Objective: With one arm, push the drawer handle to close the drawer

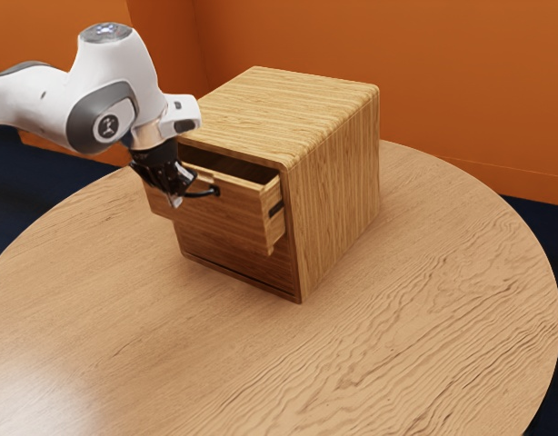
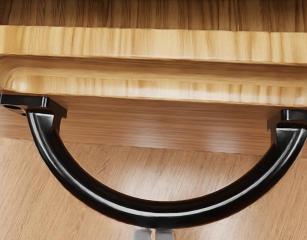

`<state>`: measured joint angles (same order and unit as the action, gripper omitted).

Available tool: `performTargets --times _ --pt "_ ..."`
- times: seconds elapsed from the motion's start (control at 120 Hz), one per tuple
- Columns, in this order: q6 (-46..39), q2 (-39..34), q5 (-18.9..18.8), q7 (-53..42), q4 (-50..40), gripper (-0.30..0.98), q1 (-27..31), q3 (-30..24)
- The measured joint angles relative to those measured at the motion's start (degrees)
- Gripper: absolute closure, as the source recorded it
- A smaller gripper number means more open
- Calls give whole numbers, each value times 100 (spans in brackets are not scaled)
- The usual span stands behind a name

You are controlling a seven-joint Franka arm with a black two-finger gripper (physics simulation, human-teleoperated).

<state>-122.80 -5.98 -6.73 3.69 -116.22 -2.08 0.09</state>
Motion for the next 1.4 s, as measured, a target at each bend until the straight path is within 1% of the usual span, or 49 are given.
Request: performTargets --times 0.525,0.642,0.783,0.833,0.9,0.975,1.05,1.117,1.242,1.317,1.4 --pt "1 820 8 -255 923 79 -66 1" --pt "0 889 52 -304 987 79 -70 3" --pt "-7 264 375 -253 210 79 -59 3" --pt "-1 -254 462 -158 -291 79 -58 -22" --pt "171 -874 708 24 -744 79 -94 -103" --pt "512 -1262 906 216 -787 79 -44 -350" --pt "1021 -1407 986 203 -348 79 349 -743" --pt "1423 -1440 784 -8 31 65 560 -904" --pt "1892 -1566 565 -513 175 38 701 -974" --pt "2064 -1588 496 -853 173 26 694 -905" --pt "2197 -1600 467 -1178 104 18 616 -885"
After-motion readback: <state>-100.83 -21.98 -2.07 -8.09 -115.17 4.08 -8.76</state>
